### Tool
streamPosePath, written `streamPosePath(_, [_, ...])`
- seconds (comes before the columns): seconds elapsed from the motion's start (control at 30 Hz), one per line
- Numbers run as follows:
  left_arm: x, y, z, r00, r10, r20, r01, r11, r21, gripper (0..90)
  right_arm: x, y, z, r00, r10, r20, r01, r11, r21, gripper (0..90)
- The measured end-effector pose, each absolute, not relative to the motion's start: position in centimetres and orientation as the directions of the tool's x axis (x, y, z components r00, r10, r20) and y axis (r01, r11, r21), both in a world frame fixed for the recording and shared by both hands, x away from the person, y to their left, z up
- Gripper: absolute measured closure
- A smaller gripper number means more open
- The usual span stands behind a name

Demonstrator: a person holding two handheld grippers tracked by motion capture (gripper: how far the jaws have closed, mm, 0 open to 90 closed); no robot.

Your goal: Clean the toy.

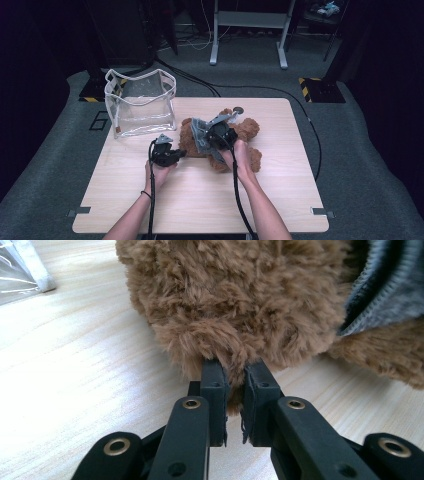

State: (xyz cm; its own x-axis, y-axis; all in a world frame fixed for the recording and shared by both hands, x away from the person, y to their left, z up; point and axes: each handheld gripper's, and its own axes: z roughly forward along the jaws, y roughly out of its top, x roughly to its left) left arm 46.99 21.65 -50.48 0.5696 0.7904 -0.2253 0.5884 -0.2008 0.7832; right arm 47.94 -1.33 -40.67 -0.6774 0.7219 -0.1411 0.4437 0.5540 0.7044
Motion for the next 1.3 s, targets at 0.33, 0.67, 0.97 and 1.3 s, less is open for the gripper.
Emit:
streamPosePath(0.33, [47.1, 21.9, -50.5, 0.551, 0.786, -0.281, 0.613, -0.152, 0.775, 82.5, 47.7, 1.7, -42.8, -0.756, 0.634, -0.160, 0.431, 0.667, 0.608, 74.5])
streamPosePath(0.67, [47.4, 22.1, -50.3, 0.555, 0.782, -0.282, 0.605, -0.147, 0.782, 82.9, 47.9, -0.9, -43.1, -0.700, 0.695, -0.164, 0.501, 0.641, 0.581, 74.8])
streamPosePath(0.97, [47.5, 22.2, -50.2, 0.556, 0.781, -0.284, 0.605, -0.146, 0.783, 82.9, 47.6, -3.8, -42.0, -0.639, 0.757, -0.136, 0.564, 0.582, 0.586, 74.9])
streamPosePath(1.3, [47.5, 22.2, -50.4, 0.558, 0.777, -0.289, 0.608, -0.147, 0.780, 83.0, 47.3, -7.8, -40.0, -0.559, 0.825, -0.085, 0.596, 0.470, 0.651, 75.0])
